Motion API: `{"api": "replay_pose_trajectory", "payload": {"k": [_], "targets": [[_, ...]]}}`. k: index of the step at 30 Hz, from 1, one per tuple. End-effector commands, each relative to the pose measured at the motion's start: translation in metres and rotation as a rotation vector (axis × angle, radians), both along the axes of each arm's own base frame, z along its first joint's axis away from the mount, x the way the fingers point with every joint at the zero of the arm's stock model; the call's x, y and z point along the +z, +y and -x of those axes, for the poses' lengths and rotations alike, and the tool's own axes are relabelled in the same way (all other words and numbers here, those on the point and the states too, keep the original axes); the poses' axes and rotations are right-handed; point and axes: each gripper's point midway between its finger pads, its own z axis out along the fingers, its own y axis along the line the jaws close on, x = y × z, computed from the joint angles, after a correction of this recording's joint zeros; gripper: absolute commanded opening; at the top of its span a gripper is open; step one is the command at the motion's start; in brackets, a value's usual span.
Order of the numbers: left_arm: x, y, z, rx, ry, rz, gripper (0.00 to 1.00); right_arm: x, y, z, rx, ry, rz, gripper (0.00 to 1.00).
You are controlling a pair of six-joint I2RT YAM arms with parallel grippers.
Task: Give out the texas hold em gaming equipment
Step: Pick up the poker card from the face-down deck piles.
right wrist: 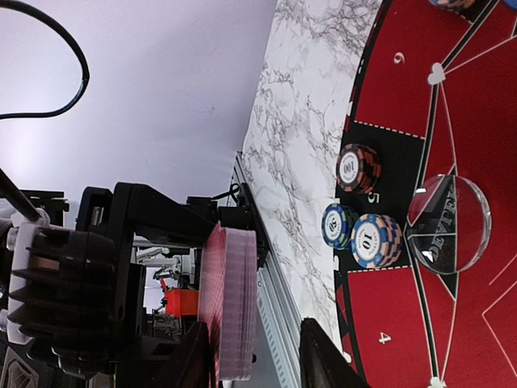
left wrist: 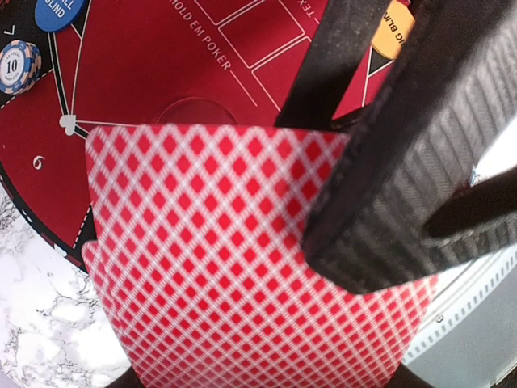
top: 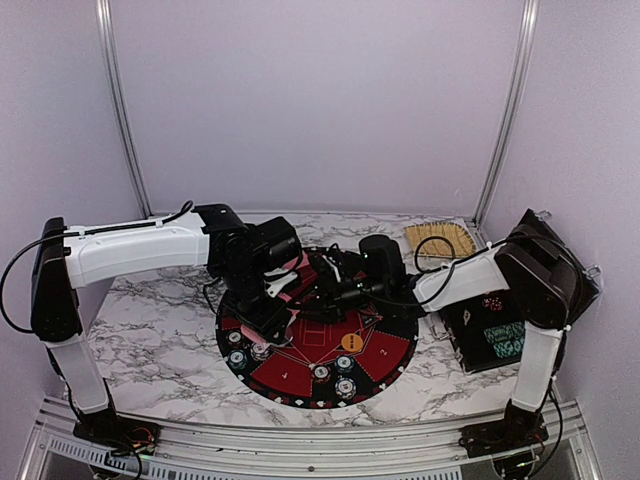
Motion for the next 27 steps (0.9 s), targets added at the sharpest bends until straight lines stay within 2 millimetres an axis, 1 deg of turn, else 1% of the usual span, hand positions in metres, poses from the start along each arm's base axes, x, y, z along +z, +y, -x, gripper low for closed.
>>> {"api": "replay_pose_trajectory", "payload": {"k": [1, 8, 16, 23, 27], "targets": [[0.0116, 0.0, 0.0031, -0.016, -0.01, 0.029, 0.41, 0.0189, -0.0039, -0.0044, -0.019, -0.045, -0.024, 0.37], [0.0073, 0.0034, 0.0016, -0.007, -0.01, 0.013, 0.4, 0.0272, -0.0074, -0.0051, -0.022, -0.055, -0.032, 0.35], [0.0052, 0.0047, -0.0015, 0.004, -0.007, 0.008, 0.4, 0.0288, -0.0099, -0.0031, -0.022, -0.049, -0.031, 0.27], [0.0041, 0.0051, -0.005, 0.014, -0.009, 0.003, 0.4, 0.0275, -0.0123, -0.0008, -0.019, -0.043, -0.028, 0.25], [0.0036, 0.0046, -0.0047, 0.012, -0.006, 0.003, 0.4, 0.0286, -0.0112, 0.0001, -0.015, -0.043, -0.032, 0.21]]}}
